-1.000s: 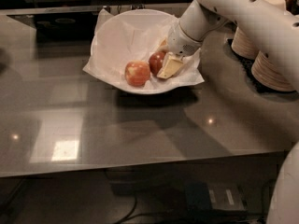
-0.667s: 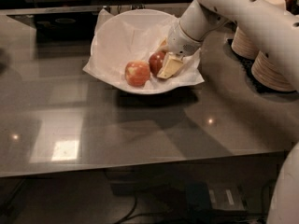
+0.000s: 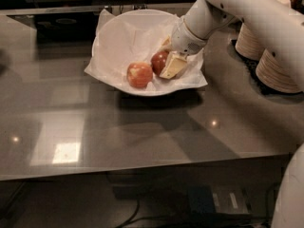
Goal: Pick apple from white bowl
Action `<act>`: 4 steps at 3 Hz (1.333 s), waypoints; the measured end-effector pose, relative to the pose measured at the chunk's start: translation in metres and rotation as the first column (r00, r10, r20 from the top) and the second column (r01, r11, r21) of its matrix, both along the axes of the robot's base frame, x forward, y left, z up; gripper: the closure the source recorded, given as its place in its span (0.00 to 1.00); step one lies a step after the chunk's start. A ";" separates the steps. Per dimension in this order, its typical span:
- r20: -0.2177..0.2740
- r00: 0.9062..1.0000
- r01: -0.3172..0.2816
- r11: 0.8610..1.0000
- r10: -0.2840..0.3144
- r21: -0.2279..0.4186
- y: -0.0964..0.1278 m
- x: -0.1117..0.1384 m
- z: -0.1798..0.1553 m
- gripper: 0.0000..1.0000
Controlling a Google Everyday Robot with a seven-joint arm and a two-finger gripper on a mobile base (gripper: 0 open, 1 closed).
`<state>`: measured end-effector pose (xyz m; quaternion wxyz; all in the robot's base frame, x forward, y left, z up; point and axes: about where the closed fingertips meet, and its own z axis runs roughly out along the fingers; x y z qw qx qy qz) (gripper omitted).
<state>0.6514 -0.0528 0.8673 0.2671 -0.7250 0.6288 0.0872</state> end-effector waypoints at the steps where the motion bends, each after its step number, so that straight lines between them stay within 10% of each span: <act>1: 0.048 0.994 -0.100 0.985 0.094 0.142 0.006 -0.006 0.043 1.00; 3: 0.150 0.966 -0.253 0.880 0.209 0.402 0.002 -0.029 0.125 1.00; 4: 0.151 0.966 -0.255 0.879 0.211 0.403 0.002 -0.030 0.126 1.00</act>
Offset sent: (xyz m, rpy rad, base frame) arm -0.0184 -0.0003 0.1252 0.4659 -0.1307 0.2424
